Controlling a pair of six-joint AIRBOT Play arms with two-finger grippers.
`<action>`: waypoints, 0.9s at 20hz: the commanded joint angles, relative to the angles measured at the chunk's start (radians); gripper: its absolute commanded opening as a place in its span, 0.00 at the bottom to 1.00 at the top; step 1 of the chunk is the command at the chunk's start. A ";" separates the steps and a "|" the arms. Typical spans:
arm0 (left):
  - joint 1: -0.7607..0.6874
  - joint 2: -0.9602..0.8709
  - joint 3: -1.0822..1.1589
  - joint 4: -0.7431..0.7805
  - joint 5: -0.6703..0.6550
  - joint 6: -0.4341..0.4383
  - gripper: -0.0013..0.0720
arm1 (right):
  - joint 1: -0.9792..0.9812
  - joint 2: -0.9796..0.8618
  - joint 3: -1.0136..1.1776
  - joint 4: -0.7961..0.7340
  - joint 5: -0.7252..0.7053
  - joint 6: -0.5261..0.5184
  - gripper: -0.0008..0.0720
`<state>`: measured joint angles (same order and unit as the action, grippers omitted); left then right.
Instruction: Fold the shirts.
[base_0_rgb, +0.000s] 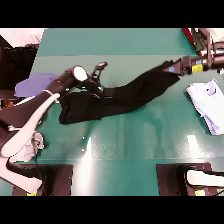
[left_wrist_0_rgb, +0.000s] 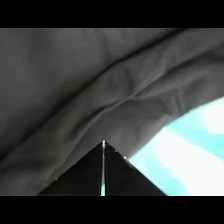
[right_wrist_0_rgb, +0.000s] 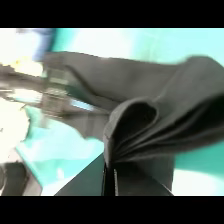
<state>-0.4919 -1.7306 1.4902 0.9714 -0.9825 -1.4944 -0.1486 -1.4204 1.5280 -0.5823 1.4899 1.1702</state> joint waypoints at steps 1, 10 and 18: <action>-0.030 -0.119 0.063 -0.041 0.011 0.000 0.05 | 0.146 0.015 0.142 -0.018 -0.008 0.059 0.03; -0.012 -0.120 0.090 -0.036 0.008 0.001 0.05 | 0.357 -0.051 0.314 -0.162 -0.020 0.130 0.03; 0.206 0.103 0.132 0.097 -0.139 0.010 0.05 | 0.513 -0.219 0.512 -0.161 -0.030 0.158 0.03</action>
<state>-0.3653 -1.7187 1.6161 0.9810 -1.0618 -1.4906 0.3088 -1.5841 1.9793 -0.7422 1.4658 1.3159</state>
